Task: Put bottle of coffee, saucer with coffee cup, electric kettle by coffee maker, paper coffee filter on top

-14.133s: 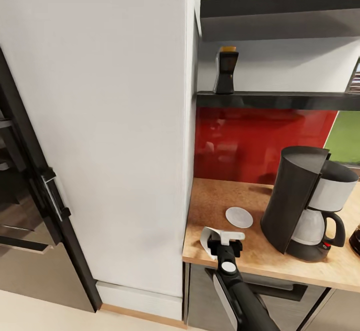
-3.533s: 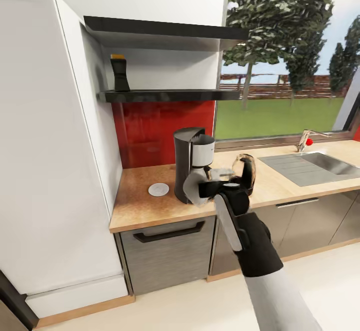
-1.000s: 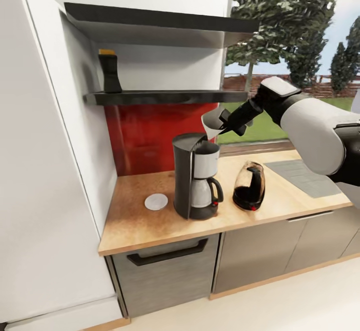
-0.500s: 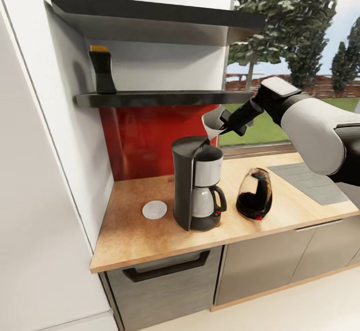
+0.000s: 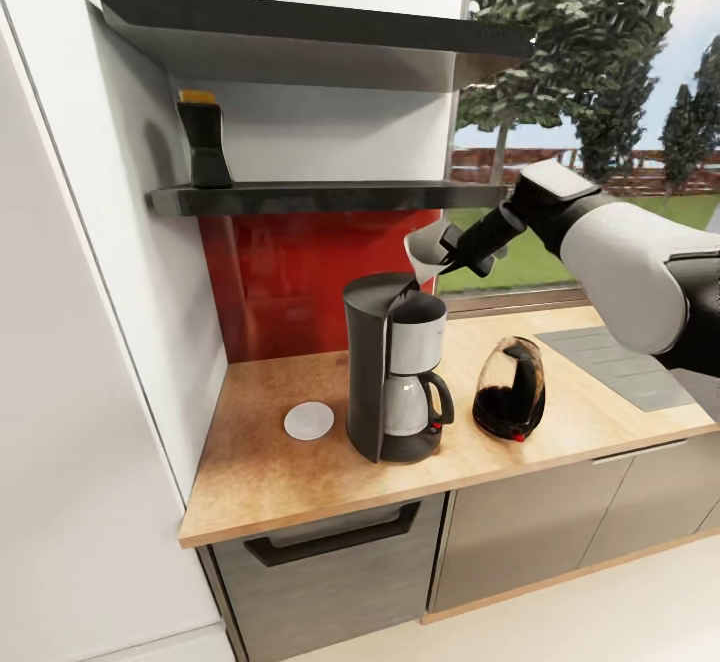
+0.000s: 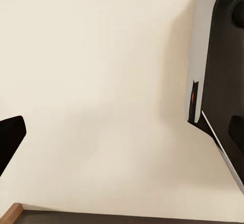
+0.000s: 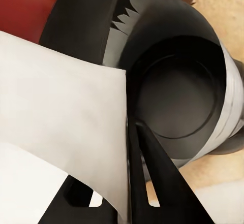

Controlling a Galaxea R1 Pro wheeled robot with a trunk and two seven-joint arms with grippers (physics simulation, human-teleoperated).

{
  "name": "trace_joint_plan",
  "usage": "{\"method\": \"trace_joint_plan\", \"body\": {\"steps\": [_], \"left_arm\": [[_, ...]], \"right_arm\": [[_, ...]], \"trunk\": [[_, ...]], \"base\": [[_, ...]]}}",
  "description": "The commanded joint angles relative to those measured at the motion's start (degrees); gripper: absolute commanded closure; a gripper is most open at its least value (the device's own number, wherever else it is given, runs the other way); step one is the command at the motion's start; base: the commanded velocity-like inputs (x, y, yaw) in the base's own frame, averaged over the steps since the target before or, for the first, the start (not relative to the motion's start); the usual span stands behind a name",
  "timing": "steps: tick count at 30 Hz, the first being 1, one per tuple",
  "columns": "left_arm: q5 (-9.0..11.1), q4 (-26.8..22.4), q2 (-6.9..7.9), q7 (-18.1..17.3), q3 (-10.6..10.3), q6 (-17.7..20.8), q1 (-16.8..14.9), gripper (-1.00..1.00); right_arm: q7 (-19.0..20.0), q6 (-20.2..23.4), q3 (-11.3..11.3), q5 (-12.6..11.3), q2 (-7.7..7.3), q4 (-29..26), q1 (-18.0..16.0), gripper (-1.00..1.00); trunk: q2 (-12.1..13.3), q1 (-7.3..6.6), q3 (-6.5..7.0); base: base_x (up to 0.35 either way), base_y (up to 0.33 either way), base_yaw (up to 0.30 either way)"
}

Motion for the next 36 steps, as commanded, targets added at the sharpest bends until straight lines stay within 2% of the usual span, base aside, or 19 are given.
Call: {"method": "trace_joint_plan", "body": {"steps": [1, 9, 16, 23, 24, 36], "left_arm": [[-0.6, 0.1, 0.01, 0.2, 0.5, -0.2, -0.1, -1.00], [-0.6, 0.1, 0.11, 0.3, 0.5, -0.2, 0.0, -1.00], [-0.6, 0.1, 0.16, 0.3, 0.5, -0.2, 0.1, -1.00], [-0.6, 0.1, 0.16, 0.3, 0.5, -0.2, 0.1, -1.00], [-0.6, 0.1, 0.16, 0.3, 0.5, -0.2, 0.1, -1.00], [-0.6, 0.1, 0.16, 0.3, 0.5, -0.2, 0.2, -1.00]], "right_arm": [[-0.5, 0.2, 0.4, -0.7, -0.02, -0.1, 0.2, 1.00], [-0.5, 0.2, 0.4, -0.7, 0.00, 0.0, 0.7, 1.00], [-0.5, 0.2, 0.4, -0.7, 0.01, -0.1, 2.8, 1.00], [-0.5, 0.2, 0.4, -0.7, 0.01, -0.1, 3.0, 1.00], [-0.5, 0.2, 0.4, -0.7, 0.01, -0.1, 3.0, -1.00], [-0.5, 0.2, 0.4, -0.6, 0.01, -0.1, 3.0, -1.00]], "trunk": [[-0.1, 0.03, -0.11], [-0.1, 0.03, -0.11], [-0.1, 0.03, -0.11], [-0.1, 0.03, -0.11], [-0.1, 0.03, -0.11], [-0.1, 0.03, -0.11]], "base": [[0.000, 0.000, 0.000], [0.000, 0.000, 0.000], [0.000, 0.000, 0.000], [0.000, 0.000, 0.000], [0.000, 0.000, 0.000], [0.000, 0.000, 0.000]]}}
